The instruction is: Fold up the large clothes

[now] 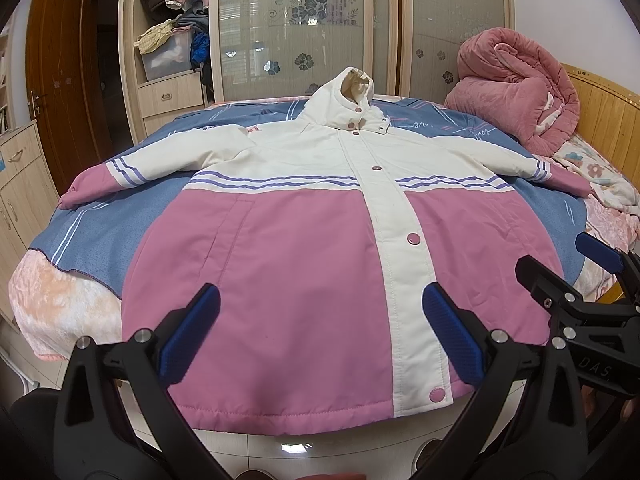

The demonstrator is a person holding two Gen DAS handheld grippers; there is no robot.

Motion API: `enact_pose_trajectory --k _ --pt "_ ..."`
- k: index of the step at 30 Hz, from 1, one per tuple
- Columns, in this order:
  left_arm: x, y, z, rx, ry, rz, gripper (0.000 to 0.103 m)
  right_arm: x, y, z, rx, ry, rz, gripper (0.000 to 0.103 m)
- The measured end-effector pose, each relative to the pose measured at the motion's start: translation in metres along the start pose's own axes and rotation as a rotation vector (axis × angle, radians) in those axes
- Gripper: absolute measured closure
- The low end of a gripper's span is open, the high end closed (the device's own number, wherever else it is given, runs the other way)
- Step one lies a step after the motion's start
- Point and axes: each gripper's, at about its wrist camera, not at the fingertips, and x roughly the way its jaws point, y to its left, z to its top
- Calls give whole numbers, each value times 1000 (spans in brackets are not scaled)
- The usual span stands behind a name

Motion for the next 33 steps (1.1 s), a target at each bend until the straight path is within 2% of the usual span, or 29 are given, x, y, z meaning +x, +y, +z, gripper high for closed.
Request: enact_pose_trajectory --k 16,23,26,31,33 --pt "1 -1 0 0 1 -1 2 0 0 0 3 -1 0 1" --pt "1 -8 -3 11 -1 -24 2 0 -1 -1 11 -4 -2 1" --pt "-2 -2 1 -4 -23 -85 2 -1 -4 0 28 -12 -2 1" --pt "-1 24 8 -92 -30 -204 2 -8 -14 6 81 -54 -6 1" --pt "0 39 9 -129 -47 -211 2 -11 -15 9 84 -72 -12 1"
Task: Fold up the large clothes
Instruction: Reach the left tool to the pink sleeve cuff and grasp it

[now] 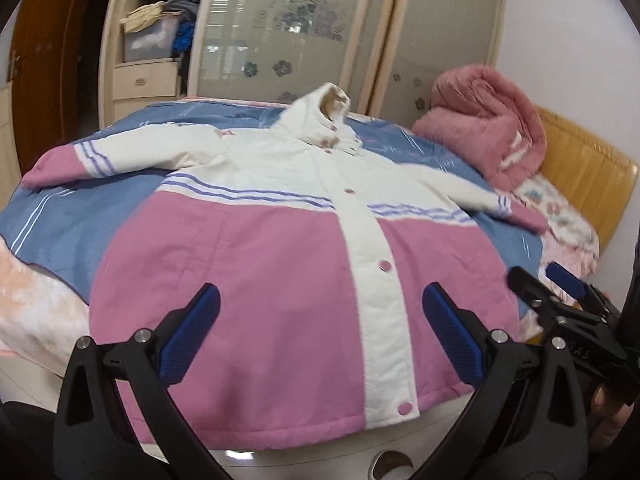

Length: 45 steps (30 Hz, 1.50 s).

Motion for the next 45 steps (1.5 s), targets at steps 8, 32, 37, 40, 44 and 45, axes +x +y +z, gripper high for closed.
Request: enact_pose_trajectory --k 8,32,37,40,44,45 --pt "-3 103 26 -336 40 -35 2 -17 12 44 -107 -86 104 1" --pt "48 474 74 -1052 -170 91 3 86 32 67 -26 123 358 1" --pt "76 488 90 -1017 -133 94 3 94 41 64 -46 143 367 1" --pt "90 497 100 -1016 -129 121 4 98 43 63 -49 157 364 1" --pt "104 509 103 -1014 -127 134 20 100 44 62 -52 163 360 1" --pt "109 511 104 -1013 -121 135 22 101 45 61 -53 166 361 1"
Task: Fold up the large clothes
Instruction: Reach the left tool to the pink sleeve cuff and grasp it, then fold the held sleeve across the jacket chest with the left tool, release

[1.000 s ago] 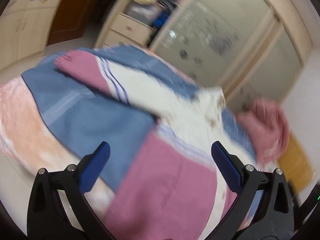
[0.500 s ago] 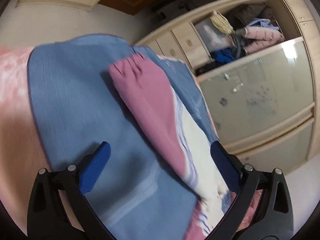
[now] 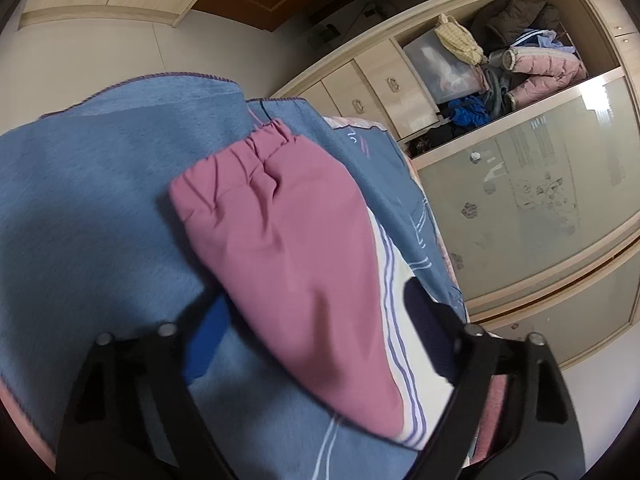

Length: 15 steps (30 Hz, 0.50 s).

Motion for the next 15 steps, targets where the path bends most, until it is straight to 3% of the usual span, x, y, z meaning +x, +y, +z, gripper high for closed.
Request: enact_pose_trajectory --k 2,4,6,9,12,15 --pt "8 -2 2 14 2 19 26 2 1 -1 -4 5 -3 1" --pt "14 -5 4 24 -5 43 45 6 1 -1 -9 15 -8 1" --pt "15 -4 7 -4 -23 79 86 8 2 -3 -12 25 -5 1" --pt "10 -8 11 -7 -61 48 93 9 2 -4 -19 28 -6 1" --pt "-5 -35 13 127 -123 21 96 8 1 -4 -15 26 -7 1" --pt "-27 -89 4 360 -237 90 96 6 1 -3 -13 18 -6 1"
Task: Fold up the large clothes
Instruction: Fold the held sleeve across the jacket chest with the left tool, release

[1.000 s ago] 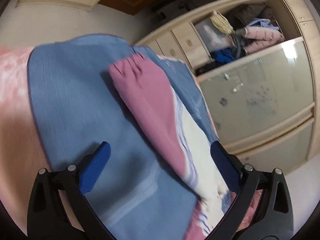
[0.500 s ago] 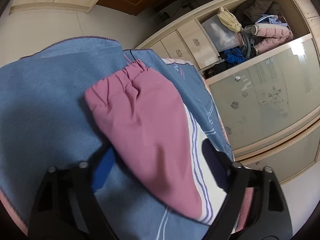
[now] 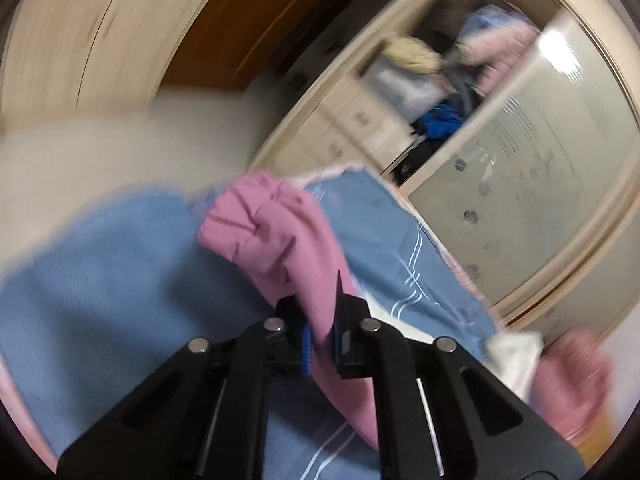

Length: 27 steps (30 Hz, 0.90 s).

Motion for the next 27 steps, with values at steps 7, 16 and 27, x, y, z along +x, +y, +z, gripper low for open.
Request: enact_pose_trajectory --k 7,16,27 --pt "-44 -172 -15 574 -147 -50 96 -3 -2 2 10 -10 5 1" --pt "-14 -337 -157 1020 74 -185 92 -3 -3 1 12 -1 5 1" --pt "33 -325 -292 1100 328 -149 2 -8 -10 -3 8 17 9 1"
